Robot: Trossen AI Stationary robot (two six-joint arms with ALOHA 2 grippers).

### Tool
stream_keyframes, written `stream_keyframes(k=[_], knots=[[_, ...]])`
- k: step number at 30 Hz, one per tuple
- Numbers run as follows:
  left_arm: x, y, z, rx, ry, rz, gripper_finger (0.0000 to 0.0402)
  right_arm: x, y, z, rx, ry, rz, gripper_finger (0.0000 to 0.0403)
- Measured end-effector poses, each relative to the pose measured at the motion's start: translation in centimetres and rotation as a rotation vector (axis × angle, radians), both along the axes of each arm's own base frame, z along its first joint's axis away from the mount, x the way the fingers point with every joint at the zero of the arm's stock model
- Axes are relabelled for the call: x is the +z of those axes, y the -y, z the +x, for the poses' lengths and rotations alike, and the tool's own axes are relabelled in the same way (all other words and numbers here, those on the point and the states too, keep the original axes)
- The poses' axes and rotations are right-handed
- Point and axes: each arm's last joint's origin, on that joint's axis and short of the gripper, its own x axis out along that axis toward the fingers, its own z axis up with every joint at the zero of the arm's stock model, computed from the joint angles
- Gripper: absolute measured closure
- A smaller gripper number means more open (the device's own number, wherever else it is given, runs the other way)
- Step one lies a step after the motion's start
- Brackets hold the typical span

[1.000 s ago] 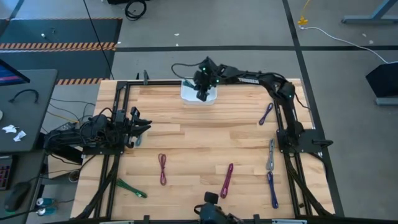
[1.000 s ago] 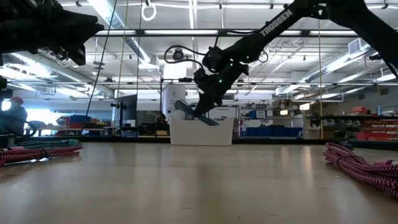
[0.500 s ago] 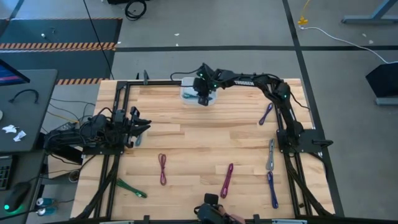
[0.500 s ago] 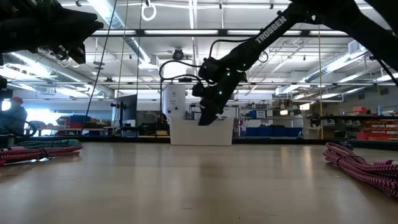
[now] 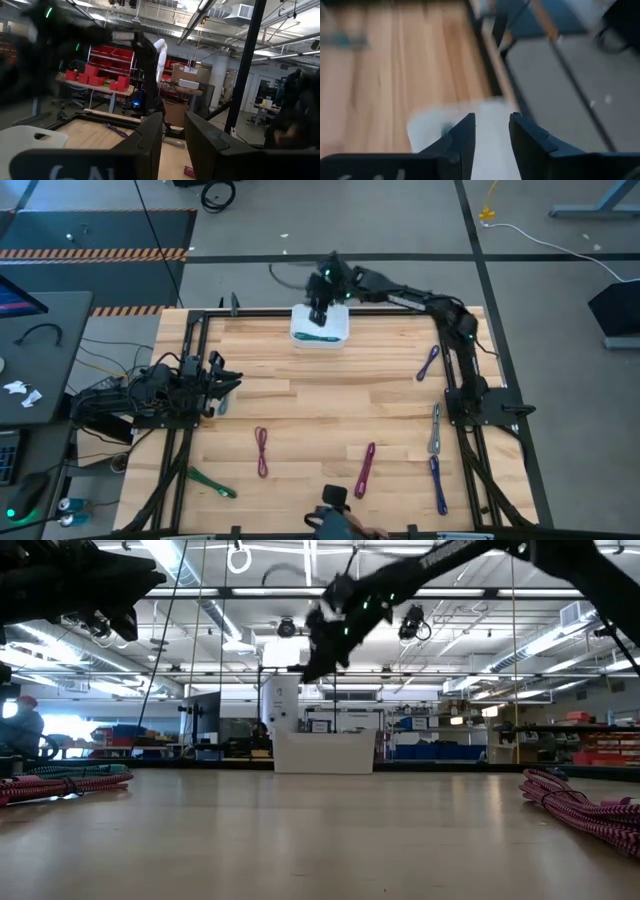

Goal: Pick and place USB-C Cables
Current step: Put the top violet charger cable into the white bin

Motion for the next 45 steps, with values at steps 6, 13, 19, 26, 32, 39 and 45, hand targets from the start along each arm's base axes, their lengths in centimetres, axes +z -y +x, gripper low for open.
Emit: stream_keyframes(k=[6, 13, 19, 26, 32, 39, 45], knots=[[0.0, 0.0, 0.0, 0.0, 0.0, 0.001, 0.0319, 8.1, -2.7, -3.2, -0.015, 0.189, -0.028, 0.0305], [0.0, 0.0, 0.0, 0.001, 0.001, 0.003, 0.0319, 13.3, -7.0, -8.4, -0.049, 0.194, 0.004, 0.0331], [0.0, 0.0, 0.0, 0.001, 0.001, 0.003, 0.0313, 11.5, -10.5, -14.5, -0.204, 0.056, 0.165, 0.0358], [0.0, 0.0, 0.0, 0.0, 0.001, 0.003, 0.0318, 5.2, -14.2, -21.9, -0.562, -0.014, 0.529, 0.0379], [0.0, 0.0, 0.0, 0.001, 0.001, 0.002, 0.0315, -1.9, -16.1, -25.7, -0.97, -0.133, 0.828, 0.038], [0.0, 0.0, 0.0, 0.0, 0.001, 0.002, 0.0311, -9.0, -16.2, -27.5, -1.313, -0.284, 0.928, 0.0364], [0.0, 0.0, 0.0, 0.0, 0.001, 0.002, 0.0318, -12.1, -16.1, -28.4, -1.454, -0.358, 0.904, 0.0299]])
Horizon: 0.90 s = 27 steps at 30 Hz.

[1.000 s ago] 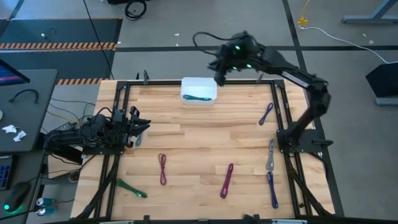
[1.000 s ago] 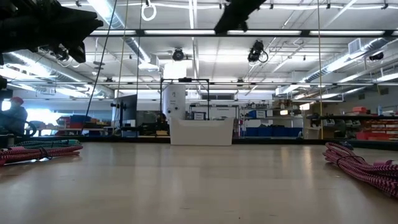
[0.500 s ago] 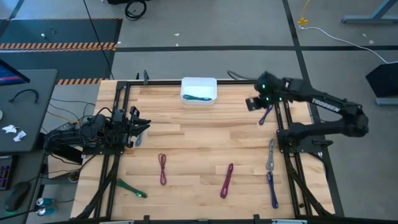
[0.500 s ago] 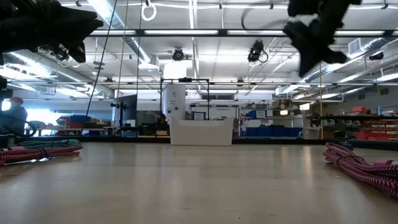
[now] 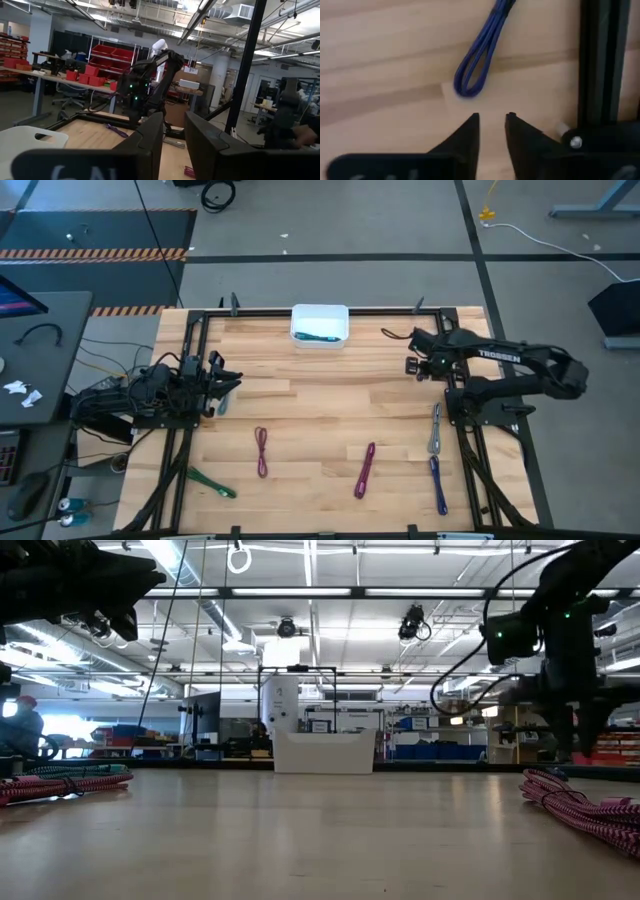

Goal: Pick and place USB-C Cables
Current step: Put the top violet charger cable into the white bin

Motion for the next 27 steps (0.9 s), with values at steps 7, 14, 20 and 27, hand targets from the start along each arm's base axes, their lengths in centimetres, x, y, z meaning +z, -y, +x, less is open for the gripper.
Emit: stream_keyframes(k=[7, 14, 20, 27], knots=[[0.0, 0.0, 0.0, 0.002, -0.001, 0.008, 0.0315, -1.2, 1.3, 0.0, -0.147, 0.007, -0.148, 0.0216], [0.0, 0.0, 0.0, 0.002, -0.001, 0.008, 0.0316, -2.9, 2.6, -0.3, -0.292, 0.017, -0.2, 0.0195], [0.0, 0.0, 0.0, 0.002, -0.001, 0.008, 0.0321, -3.8, 3.1, -0.3, -0.258, -0.043, -0.172, 0.0217], [0.0, 0.0, 0.0, 0.002, -0.001, 0.007, 0.0315, -4.4, 3.4, 0.0, -0.203, -0.066, -0.158, 0.0264]])
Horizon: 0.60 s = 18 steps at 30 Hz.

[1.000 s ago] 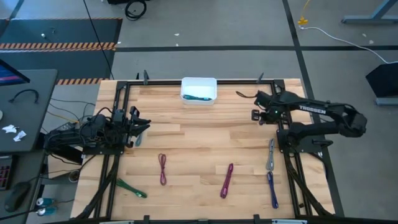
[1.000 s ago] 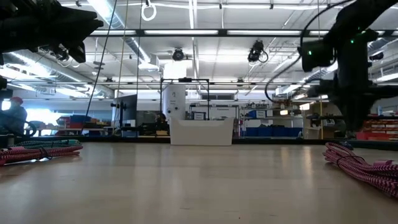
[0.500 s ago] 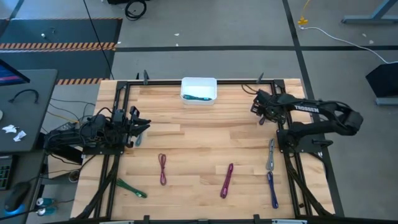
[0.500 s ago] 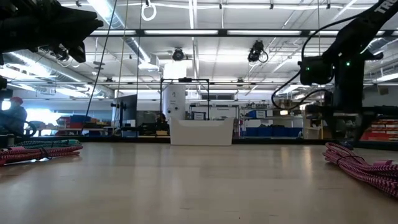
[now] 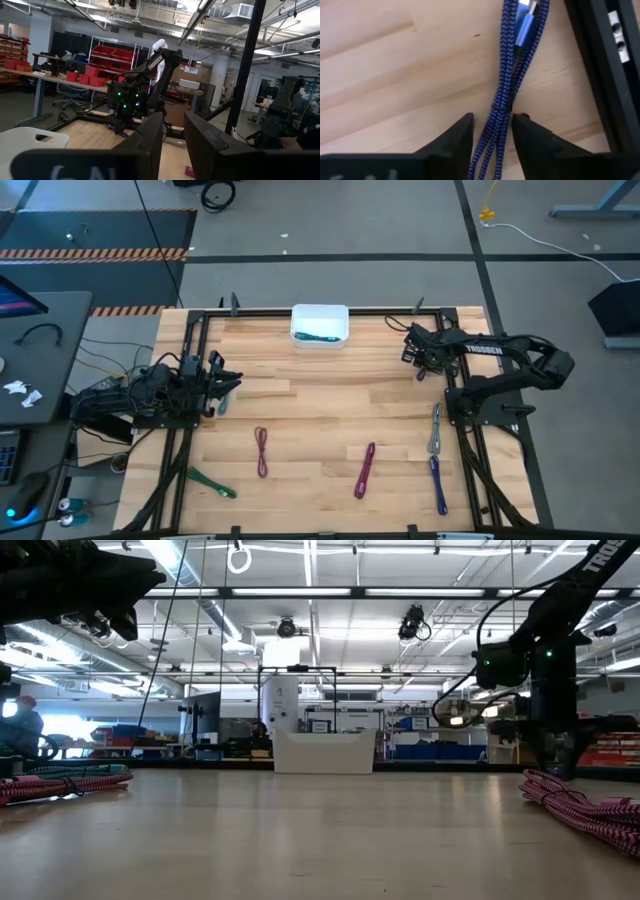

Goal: Pick and place USB-C Cables
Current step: Put the top violet charger cable into the white bin

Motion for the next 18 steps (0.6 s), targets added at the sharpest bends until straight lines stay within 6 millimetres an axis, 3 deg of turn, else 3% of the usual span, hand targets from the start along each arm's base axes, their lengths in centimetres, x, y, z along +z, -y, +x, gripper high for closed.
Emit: stream_keyframes(k=[10, 15, 18], knots=[[0.0, 0.0, 0.0, 0.0, 0.0, 0.0, 0.0319, 0.1, 0.1, 0.1, 0.051, 0.01, -0.01, 0.038], [0.0, 0.0, 0.0, 0.0, 0.0, -0.001, 0.0315, 1.1, 0.3, 0.6, 0.156, -0.006, -0.01, 0.0384], [0.0, 0.0, 0.0, -0.001, 0.001, -0.002, 0.0311, 2.8, 0.7, 1.4, 0.224, 0.019, -0.062, 0.0383]])
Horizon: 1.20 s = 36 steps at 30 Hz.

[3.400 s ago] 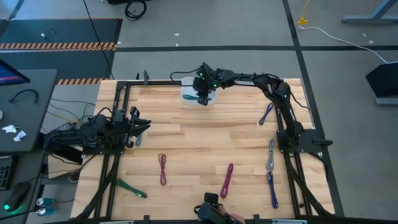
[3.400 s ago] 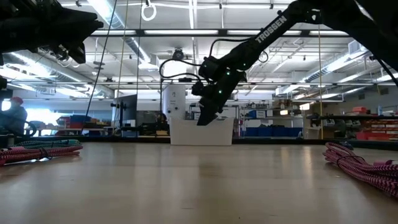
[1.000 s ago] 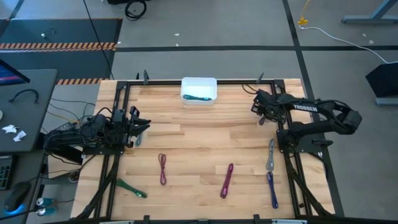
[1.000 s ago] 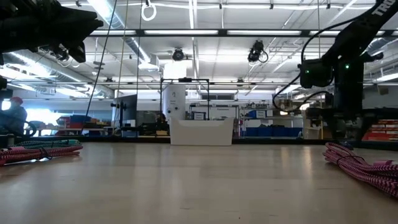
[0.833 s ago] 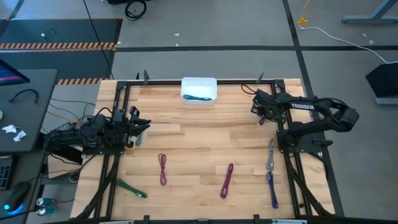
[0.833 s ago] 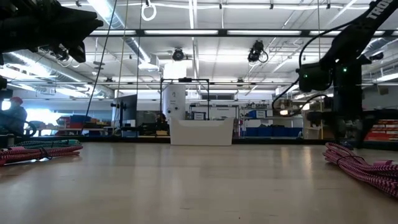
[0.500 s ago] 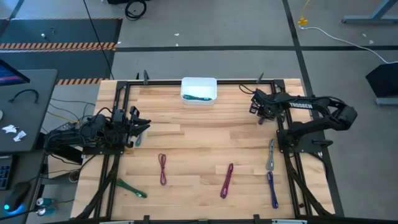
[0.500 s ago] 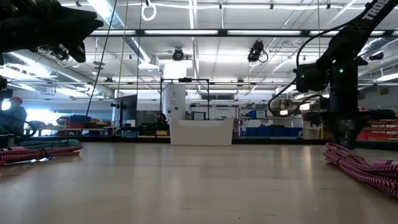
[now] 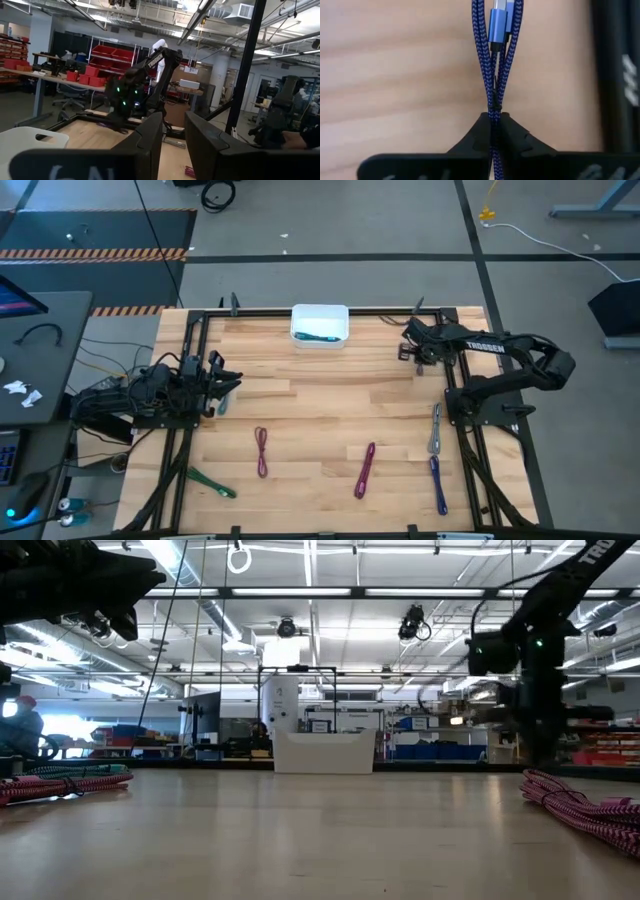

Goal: Pick and place USB-C Cables
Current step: Put the top violet charger cable into the white bin

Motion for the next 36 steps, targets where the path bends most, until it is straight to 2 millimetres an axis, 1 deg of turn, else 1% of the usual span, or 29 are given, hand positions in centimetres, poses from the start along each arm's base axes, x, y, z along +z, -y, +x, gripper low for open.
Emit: stream_keyframes(k=[4, 9, 13, 17, 19, 21, 23, 24, 30, 34, 36], knots=[[0.0, 0.0, 0.0, -0.002, 0.001, -0.007, 0.0312, 2.5, 0.6, 1.4, 0.148, 0.06, -0.042, 0.0388], [0.0, 0.0, 0.0, -0.003, 0.001, -0.009, 0.0317, 6.9, 1.8, 4.3, 0.38, 0.25, -0.188, 0.0384], [0.0, 0.0, 0.0, -0.003, 0.001, -0.008, 0.0318, 11.3, 2.9, 7.4, 0.604, 0.485, -0.456, 0.0386], [0.0, 0.0, 0.0, -0.003, 0.001, -0.009, 0.0314, 14.5, 3.4, 10.1, 0.781, 0.677, -0.792, 0.0387], [0.0, 0.0, 0.0, -0.003, 0.001, -0.009, 0.0312, 15.6, 3.6, 11.2, 0.833, 0.745, -0.956, 0.0387], [0.0, 0.0, 0.0, -0.003, 0.001, -0.009, 0.0311, 15.8, 3.9, 12.1, 0.861, 0.784, -1.064, 0.0387], [0.0, 0.0, 0.0, -0.003, 0.001, -0.009, 0.0311, 15.4, 4.4, 13.1, 0.87, 0.802, -1.117, 0.0387], [0.0, 0.0, 0.0, -0.003, 0.001, -0.01, 0.0311, 15.1, 4.8, 13.6, 0.881, 0.799, -1.114, 0.0387], [0.0, 0.0, 0.0, -0.015, 0.004, -0.05, 0.031, 13.0, 7.1, 17.7, 1.091, 0.757, -1.032, 0.0387], [0.0, 0.0, 0.0, -0.018, 0.005, -0.059, 0.0311, 11.8, 8.7, 20.2, 1.195, 0.685, -0.894, 0.0387], [0.0, 0.0, 0.0, -0.018, 0.005, -0.059, 0.0313, 10.9, 9.4, 21.1, 1.241, 0.623, -0.81, 0.0387]])
